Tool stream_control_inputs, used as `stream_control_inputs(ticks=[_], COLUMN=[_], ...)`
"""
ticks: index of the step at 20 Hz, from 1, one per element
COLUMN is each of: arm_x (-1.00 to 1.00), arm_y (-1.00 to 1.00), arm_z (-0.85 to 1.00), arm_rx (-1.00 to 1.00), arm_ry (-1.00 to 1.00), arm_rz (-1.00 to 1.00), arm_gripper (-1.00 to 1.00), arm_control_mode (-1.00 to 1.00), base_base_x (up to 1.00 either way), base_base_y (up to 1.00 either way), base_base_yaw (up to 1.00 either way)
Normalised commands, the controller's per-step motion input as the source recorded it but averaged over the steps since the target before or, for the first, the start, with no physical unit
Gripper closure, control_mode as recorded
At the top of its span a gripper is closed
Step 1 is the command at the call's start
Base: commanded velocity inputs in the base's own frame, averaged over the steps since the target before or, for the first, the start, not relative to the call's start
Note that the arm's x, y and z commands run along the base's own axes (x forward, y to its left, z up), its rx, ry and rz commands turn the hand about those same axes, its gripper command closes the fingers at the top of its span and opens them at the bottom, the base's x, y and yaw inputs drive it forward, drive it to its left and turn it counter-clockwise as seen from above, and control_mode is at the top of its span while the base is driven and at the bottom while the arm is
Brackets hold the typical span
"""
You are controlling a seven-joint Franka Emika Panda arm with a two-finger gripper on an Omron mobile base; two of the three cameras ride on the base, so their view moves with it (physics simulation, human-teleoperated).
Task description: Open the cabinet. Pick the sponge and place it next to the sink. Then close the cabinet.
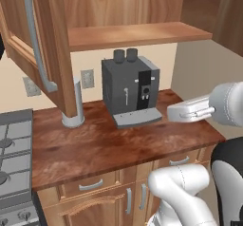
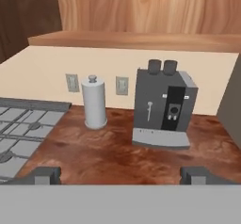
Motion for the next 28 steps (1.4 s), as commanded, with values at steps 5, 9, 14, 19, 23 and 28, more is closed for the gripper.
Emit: stream_control_inputs(ticks=[5,9,14,19,23,28], arm_x=[-0.19,-0.27,-0.37,-0.26,-0.28,-0.24], arm_y=[0.00,0.05,0.00,0.04,0.05,0.08], arm_z=[0.12,0.29,0.25,0.04,0.04,0.30], arm_rx=[0.00,0.00,0.00,0.01,0.01,0.00], arm_ry=[0.00,-0.10,-0.21,-0.30,-0.32,-0.08], arm_rz=[0.00,0.00,0.00,0.00,0.00,0.00], arm_gripper=[-1.00,-1.00,-1.00,-1.00,-1.00,-1.00], arm_control_mode=[-1.00,-1.00,-1.00,-1.00,-1.00,-1.00], base_base_x=[0.00,0.00,0.00,0.00,0.00,0.00], base_base_y=[0.00,0.00,0.00,0.00,0.00,0.00], base_base_yaw=[0.00,0.00,0.00,0.00,0.00,0.00])
